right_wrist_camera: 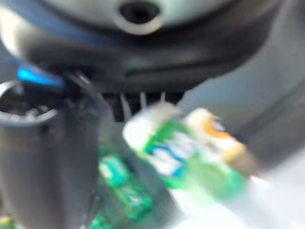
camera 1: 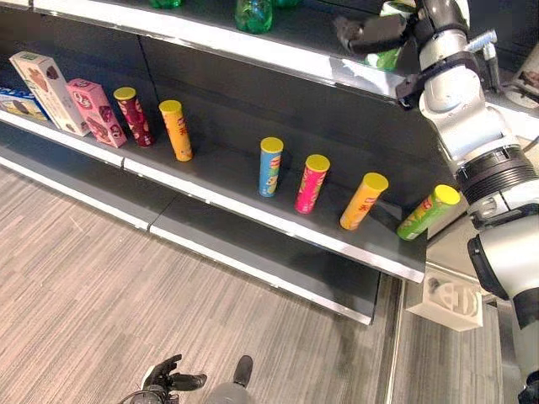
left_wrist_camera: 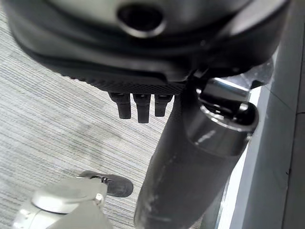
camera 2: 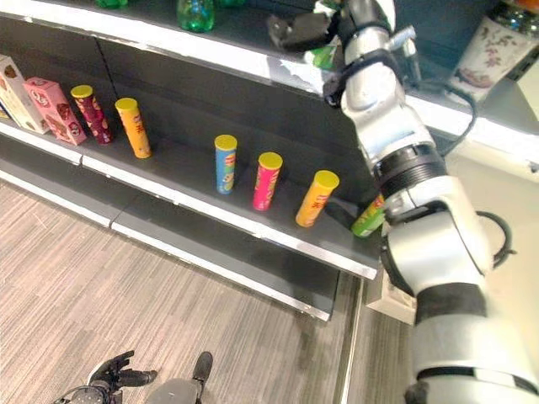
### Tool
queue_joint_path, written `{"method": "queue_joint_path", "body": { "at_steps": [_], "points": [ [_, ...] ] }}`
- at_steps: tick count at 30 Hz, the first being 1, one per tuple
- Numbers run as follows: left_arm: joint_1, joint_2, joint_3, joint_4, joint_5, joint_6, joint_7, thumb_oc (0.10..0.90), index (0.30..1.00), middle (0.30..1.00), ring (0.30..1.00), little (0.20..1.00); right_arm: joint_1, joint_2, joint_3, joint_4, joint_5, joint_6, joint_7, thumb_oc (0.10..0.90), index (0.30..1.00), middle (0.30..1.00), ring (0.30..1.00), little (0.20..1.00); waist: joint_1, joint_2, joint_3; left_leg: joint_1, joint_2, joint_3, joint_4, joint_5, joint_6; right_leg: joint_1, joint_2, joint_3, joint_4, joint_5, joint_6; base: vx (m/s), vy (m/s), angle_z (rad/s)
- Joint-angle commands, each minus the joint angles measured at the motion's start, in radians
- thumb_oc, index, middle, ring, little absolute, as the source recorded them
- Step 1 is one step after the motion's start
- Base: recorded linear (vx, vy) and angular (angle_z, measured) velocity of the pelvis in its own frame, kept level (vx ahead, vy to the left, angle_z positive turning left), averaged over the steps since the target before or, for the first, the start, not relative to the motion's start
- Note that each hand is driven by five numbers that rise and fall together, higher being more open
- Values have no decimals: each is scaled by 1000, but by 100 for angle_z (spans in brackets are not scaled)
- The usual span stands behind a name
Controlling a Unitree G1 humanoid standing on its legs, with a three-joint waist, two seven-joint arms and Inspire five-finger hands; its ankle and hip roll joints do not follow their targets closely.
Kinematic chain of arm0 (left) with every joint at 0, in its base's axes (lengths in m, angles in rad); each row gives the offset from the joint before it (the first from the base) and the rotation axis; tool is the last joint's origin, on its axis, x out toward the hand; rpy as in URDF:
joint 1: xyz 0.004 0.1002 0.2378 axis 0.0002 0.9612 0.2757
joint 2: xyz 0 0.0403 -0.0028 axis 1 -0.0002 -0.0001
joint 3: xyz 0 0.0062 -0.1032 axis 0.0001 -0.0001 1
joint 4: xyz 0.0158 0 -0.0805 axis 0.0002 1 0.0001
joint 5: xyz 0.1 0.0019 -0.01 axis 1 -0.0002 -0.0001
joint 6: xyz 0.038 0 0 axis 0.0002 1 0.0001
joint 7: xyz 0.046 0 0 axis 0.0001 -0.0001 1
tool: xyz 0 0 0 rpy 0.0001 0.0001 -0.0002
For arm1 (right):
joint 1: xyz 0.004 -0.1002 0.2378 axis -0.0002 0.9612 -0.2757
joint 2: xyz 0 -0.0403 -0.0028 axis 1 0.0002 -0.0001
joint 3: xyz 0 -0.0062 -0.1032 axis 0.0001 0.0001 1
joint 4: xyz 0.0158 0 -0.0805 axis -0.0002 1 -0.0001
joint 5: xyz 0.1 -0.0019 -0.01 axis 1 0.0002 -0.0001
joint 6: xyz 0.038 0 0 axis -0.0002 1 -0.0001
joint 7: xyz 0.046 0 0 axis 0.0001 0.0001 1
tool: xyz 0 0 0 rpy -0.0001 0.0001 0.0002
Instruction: Put the goods on the table back onto the shelves and tidy them up.
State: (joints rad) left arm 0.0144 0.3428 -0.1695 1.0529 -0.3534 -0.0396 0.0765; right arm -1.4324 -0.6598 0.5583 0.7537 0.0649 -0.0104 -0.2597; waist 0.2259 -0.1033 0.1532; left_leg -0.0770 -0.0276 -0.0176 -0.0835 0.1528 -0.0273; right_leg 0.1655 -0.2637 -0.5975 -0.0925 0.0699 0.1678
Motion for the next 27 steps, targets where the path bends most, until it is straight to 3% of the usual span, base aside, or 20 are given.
{"method": "queue_joint_path", "body": {
  "at_steps": [1, 5, 8, 12, 13, 16, 17, 18, 20, 23, 24, 27],
  "points": [
    [-42, 56, -7, 19, -10, -35, 21, 800, 900, 900, 900, 900, -121, -108, -27, -124, -17, -74, -113, 800, 900, 900, 900, 900, -1, -17, -43, 88, 32, 21, -4, -154, -46, 32, -57, 21, 11, 46, 77, 9, -5, -19],
    [-40, 56, 4, 19, -9, -33, 22, 800, 900, 900, 900, 900, -116, -140, -49, -201, -7, -87, -124, 800, 900, 900, 900, 900, -12, -21, -45, 93, 35, 32, -4, -156, -47, 29, -55, 31, 11, 47, 77, 4, 2, -18],
    [-38, 48, 30, 28, -11, -29, 21, 800, 900, 900, 900, 900, -51, -214, -132, -399, 65, -145, -126, 800, 900, 900, 900, 900, -48, -26, -49, 107, 43, 56, -4, -163, -47, 18, -52, 60, 9, 48, 77, 11, 18, -8],
    [-38, 48, 29, 28, -11, -29, 21, 800, 900, 900, 900, 900, -50, -214, -132, -399, 65, -145, -126, 800, 900, 900, 900, 900, -47, -26, -49, 107, 43, 56, -4, -163, -47, 17, -52, 60, 9, 48, 77, 0, 16, -30],
    [-30, 34, 68, 47, 12, -23, 5, 800, 900, 900, 900, 900, 197, -335, -342, -681, 203, -251, -68, 800, 900, 900, 900, 900, -115, -35, -52, 127, 51, 105, -4, -173, -43, -5, -47, 117, 10, 55, 78, 23, 61, 5],
    [-22, 28, 86, 43, 27, -26, -4, 800, 900, 900, 900, 900, 381, -379, -474, -782, 323, -308, -20, 800, 900, 900, 900, 900, -171, -37, -52, 149, 54, 145, -4, -184, -34, -30, -45, 169, 11, 66, 83, 8, 59, -36],
    [-21, 32, 84, 43, 27, -26, -4, 800, 900, 900, 900, 900, 393, -380, -485, -785, 326, -309, -17, 800, 900, 900, 900, 900, -165, -40, -53, 149, 54, 149, -4, -185, -34, -32, -44, 173, 12, 67, 83, -12, 55, -106],
    [-19, 32, 97, 37, 28, -30, -5, 800, 900, 900, 900, 900, 481, -384, -550, -819, 384, -333, -3, 800, 900, 900, 900, 900, -191, -41, -51, 161, 57, 176, -4, -190, -31, -49, -43, 212, 11, 80, 87, -9, 30, -83],
    [-18, 34, 99, 32, 30, -31, -7, 800, 900, 900, 900, 900, 535, -388, -592, -834, 407, -339, 7, 800, 900, 900, 900, 900, -199, -44, -51, 166, 59, 194, -4, -194, -29, -63, -42, 239, 12, 91, 89, -16, 34, -75],
    [-18, 36, 97, 32, 29, -31, -7, 800, 900, 900, 900, 900, 542, -388, -599, -837, 407, -338, 7, 800, 900, 900, 900, 900, -193, -46, -52, 166, 59, 198, -4, -194, -28, -66, -42, 243, 12, 91, 89, -16, 35, -55],
    [-17, 29, 105, 15, 48, -35, -8, 800, 900, 900, 900, 900, 704, -395, -720, -851, 423, -343, -5, 800, 900, 900, 900, 900, -251, -48, -43, 185, 55, 242, -4, -205, -15, -104, -39, 319, 16, 133, 94, -37, 87, -39],
    [-19, 31, 100, 13, 55, -36, -8, 800, 900, 900, 900, 900, 747, -397, -752, -858, 423, -342, -4, 800, 900, 900, 900, 900, -250, -52, -41, 189, 53, 254, -4, -209, -12, -114, -38, 339, 17, 142, 94, -25, 48, -67]
  ]
}}
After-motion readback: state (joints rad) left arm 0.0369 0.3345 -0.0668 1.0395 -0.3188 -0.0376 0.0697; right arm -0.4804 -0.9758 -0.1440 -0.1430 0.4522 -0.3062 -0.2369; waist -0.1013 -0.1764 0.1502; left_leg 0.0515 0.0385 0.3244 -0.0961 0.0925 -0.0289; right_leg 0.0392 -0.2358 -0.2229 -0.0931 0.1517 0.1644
